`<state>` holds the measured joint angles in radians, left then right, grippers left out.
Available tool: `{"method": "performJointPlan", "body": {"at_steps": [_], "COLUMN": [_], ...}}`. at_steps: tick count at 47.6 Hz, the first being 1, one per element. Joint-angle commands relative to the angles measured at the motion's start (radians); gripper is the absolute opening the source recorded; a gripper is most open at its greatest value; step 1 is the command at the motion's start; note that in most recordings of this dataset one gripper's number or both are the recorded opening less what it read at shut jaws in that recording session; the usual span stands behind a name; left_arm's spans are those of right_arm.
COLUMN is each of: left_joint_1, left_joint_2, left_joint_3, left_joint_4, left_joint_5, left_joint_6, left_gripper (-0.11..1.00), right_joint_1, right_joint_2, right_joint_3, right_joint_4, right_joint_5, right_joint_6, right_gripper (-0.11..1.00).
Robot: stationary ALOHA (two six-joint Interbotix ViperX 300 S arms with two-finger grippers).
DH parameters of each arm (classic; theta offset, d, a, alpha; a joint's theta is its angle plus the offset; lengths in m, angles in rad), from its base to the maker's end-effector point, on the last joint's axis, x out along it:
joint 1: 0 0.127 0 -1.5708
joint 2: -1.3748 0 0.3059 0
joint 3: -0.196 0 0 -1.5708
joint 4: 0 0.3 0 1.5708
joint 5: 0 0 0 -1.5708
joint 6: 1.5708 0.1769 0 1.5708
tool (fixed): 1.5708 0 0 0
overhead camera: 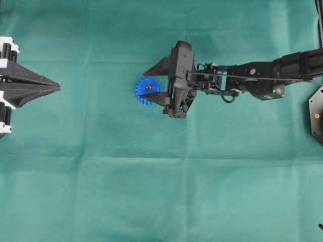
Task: Insert the shaft placed at a random location into the center hole of the small gear at another random location.
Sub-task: 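Lower the shaft into the gear's center hole with the right gripper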
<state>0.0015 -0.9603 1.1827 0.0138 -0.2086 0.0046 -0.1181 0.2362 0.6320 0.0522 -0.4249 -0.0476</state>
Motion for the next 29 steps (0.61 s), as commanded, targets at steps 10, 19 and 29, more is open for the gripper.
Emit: {"method": "performJointPlan", "body": {"at_steps": [10, 19, 29], "left_joint_1": [0.0, 0.0, 0.0], "left_joint_2": [0.006, 0.006, 0.006], "left_joint_3": [-0.021, -0.021, -0.021], "left_joint_4": [0.003, 0.003, 0.003], "left_joint_5": [-0.003, -0.005, -0.005], "left_joint_6": [-0.002, -0.005, -0.008], "left_gripper": [0.0, 0.0, 0.0], "right_joint_1": [0.003, 0.003, 0.003], "right_joint_2": [-0.098, -0.129, -0.175], "right_joint_3": [0.006, 0.048, 0.104], "right_joint_4": [0.003, 0.003, 0.003], "right_joint_5": [0.044, 0.041, 0.037], "right_joint_6": [0.005, 0.006, 0.006], "right_gripper": [0.72, 0.72, 0.72]}}
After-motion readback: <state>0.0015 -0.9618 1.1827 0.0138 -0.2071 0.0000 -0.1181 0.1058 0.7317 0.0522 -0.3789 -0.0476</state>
